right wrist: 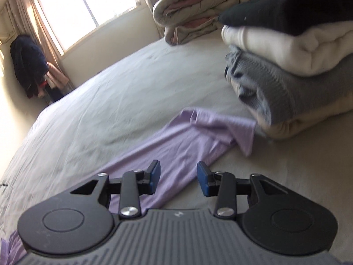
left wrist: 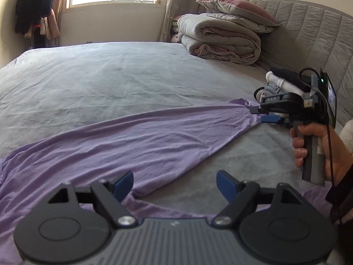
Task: Fold clothes
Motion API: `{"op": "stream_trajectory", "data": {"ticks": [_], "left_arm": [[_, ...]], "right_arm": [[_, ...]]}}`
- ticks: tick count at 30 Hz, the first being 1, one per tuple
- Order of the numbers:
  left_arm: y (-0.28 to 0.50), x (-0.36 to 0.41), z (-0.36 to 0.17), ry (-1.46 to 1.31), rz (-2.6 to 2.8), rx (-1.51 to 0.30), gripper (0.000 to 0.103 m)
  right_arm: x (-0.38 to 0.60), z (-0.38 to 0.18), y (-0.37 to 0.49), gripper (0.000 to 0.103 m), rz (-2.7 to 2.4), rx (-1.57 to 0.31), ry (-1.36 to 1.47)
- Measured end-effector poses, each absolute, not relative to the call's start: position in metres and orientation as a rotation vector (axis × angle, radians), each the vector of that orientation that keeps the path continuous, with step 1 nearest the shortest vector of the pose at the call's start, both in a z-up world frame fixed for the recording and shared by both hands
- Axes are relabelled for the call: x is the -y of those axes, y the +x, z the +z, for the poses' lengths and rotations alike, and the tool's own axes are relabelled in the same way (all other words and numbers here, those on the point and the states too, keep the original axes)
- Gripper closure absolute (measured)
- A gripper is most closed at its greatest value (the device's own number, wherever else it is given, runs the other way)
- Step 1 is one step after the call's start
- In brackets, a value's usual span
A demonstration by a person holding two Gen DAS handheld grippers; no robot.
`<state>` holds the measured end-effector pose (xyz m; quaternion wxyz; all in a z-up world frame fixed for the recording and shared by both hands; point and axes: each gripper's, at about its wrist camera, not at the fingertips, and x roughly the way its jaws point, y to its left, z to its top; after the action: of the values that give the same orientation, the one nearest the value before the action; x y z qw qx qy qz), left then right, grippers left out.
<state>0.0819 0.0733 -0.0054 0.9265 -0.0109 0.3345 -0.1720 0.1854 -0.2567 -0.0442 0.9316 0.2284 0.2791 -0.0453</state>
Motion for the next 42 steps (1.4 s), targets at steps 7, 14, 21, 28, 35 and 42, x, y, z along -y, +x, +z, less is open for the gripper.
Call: {"op": "stream_trajectory", "data": {"ticks": [7, 14, 21, 28, 35, 42], "left_arm": [[0.174, -0.008, 0.015, -0.144, -0.476, -0.765, 0.028], [0.259, 0.095, -0.005, -0.251, -0.608, -0.875, 0.049], [0.289, 0.146, -0.038, -0.331, -0.655, -0.963, 0.062], [0.302, 0.162, -0.055, -0.428, -0.663, -0.992, 0.076], [0.311, 0.169, -0.052, -0.493, -0.643, -0.971, 0.103], [0.305, 0.174, -0.023, -0.442, -0.661, -0.905, 0.103]], "right_arm": [[0.297, -0.052, 0.178, 0.062, -0.010, -0.565, 0.482], [0.320, -0.045, 0.168, 0.062, 0.056, -0.592, 0.483], [0.326, -0.044, 0.160, 0.062, 0.064, -0.592, 0.471], [0.330, -0.049, 0.160, 0.062, 0.050, -0.594, 0.500], [0.329, -0.053, 0.158, 0.062, 0.031, -0.605, 0.499], [0.331, -0.049, 0.153, 0.062, 0.040, -0.585, 0.496]]}}
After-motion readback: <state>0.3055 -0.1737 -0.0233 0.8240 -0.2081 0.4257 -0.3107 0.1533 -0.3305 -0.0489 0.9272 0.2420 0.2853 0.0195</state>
